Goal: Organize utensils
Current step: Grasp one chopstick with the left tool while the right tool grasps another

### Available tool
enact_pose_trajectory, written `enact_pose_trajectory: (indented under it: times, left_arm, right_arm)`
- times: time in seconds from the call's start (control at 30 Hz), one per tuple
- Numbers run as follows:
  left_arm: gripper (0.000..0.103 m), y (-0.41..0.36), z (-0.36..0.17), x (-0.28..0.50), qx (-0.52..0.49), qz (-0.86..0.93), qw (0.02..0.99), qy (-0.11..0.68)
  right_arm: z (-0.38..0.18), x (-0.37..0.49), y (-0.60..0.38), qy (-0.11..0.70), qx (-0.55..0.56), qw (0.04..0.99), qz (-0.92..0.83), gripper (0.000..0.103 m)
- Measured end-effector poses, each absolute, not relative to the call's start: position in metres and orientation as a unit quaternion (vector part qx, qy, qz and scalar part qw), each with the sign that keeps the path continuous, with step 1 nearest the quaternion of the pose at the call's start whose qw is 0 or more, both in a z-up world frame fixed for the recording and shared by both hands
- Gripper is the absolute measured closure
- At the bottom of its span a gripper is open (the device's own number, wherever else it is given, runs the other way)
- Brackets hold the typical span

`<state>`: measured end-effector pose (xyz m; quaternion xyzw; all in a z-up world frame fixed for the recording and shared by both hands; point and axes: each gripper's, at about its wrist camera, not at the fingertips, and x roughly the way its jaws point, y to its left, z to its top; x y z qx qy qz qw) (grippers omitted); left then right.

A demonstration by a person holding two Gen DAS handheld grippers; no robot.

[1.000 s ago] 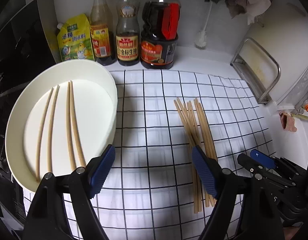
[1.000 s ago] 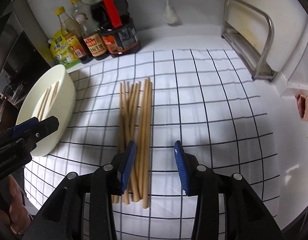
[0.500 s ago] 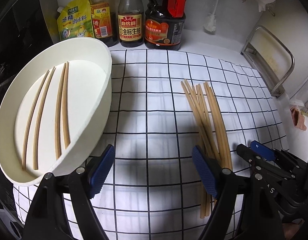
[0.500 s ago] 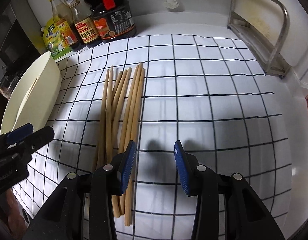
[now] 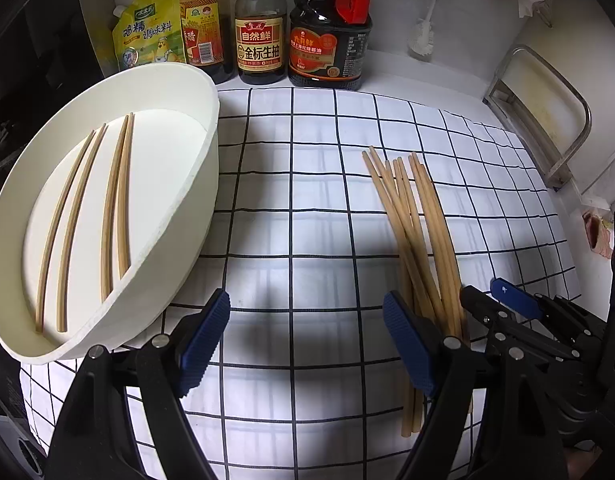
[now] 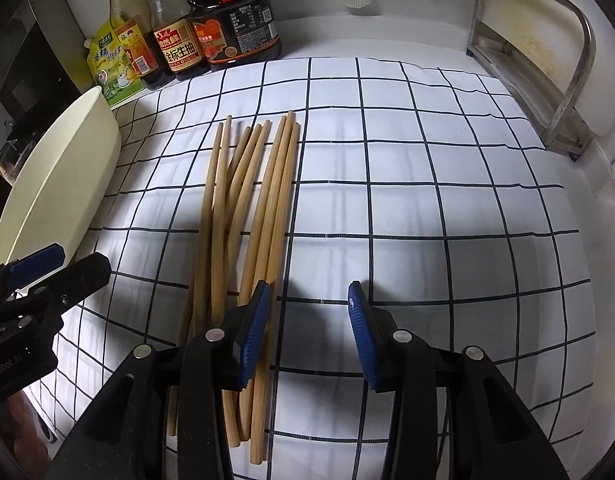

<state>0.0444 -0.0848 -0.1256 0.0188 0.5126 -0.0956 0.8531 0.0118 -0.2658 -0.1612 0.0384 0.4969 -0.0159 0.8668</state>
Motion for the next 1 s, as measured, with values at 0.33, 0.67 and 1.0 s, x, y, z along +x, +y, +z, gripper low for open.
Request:
enact_pose_trajectory:
  times: [0.33,0.67,1.0]
  left_arm:
    - [0.025,-0.088,-0.128,0.045,0.02,-0.098,0.851,0.515]
    - [0.025,-0.097,-0.132,0.045,0.023,-0.105,0.847,0.521]
    - [0.025,-0.109,-0.141,0.043,0.031,-0.111,0.843,0.526]
  right_arm:
    - [-0.162,0.013,-0.261,0.498,0.021,0.867,-0.01,0.064]
    - [-0.163,0.011,-0.263,0.503,0.02,0.864,-0.006,0.064]
    - [-0.162,0.008,-0.282,0.498,0.033,0.866,-0.023,0.064]
